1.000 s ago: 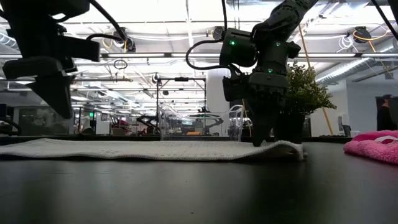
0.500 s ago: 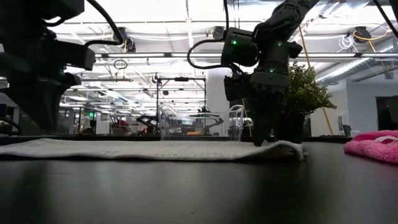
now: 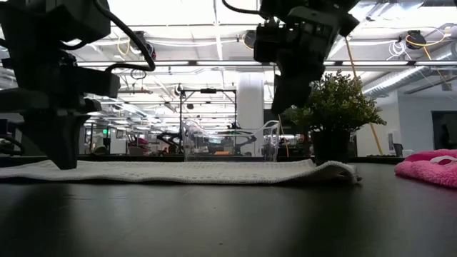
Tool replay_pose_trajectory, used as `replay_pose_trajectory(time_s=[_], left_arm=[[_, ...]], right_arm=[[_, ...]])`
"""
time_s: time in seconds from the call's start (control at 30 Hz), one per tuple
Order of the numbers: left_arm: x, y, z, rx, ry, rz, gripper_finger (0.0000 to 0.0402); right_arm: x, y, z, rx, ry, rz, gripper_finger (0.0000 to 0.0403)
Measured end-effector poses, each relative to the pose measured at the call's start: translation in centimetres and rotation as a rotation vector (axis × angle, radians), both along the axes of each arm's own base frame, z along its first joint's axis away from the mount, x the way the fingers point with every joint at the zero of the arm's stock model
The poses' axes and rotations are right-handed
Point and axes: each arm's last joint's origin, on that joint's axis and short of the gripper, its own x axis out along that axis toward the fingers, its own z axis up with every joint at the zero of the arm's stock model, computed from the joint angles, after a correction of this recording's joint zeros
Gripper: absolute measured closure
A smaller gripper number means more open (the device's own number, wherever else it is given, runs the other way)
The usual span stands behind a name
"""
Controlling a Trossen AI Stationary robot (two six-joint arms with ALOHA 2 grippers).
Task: Fold microfiber towels
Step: Fold the left gray towel
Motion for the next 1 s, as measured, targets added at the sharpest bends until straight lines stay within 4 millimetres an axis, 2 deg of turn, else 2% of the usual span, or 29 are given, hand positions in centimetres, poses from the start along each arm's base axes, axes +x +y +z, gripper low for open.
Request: replay_pose_trajectory(time_s=[0.1,0.2,0.47,0.77,1.0], left_arm=[[0.0,0.0,-0.1,0.001,0.003,0.001,0.0366],[0.0,0.0,-0.1,0.002,0.004,0.001,0.0366],[0.0,0.0,-0.1,0.001,0.006,0.003,0.0366],[0.0,0.0,-0.1,-0.008,0.006,0.018,0.0366],[0.1,-0.1,-0.1,-0.014,-0.002,0.022,0.0366]], right_arm=[[0.5,1.7,-1.3,0.004,0.026,0.044,0.0396],[0.8,3.0,-2.9,0.01,0.074,0.064,0.0397],[1.2,4.1,-5.6,0.039,0.158,0.076,0.0401],[-0.2,2.2,-6.1,-0.04,0.305,0.1,0.0402],[0.0,0.0,-6.1,-0.057,0.296,0.093,0.0403]])
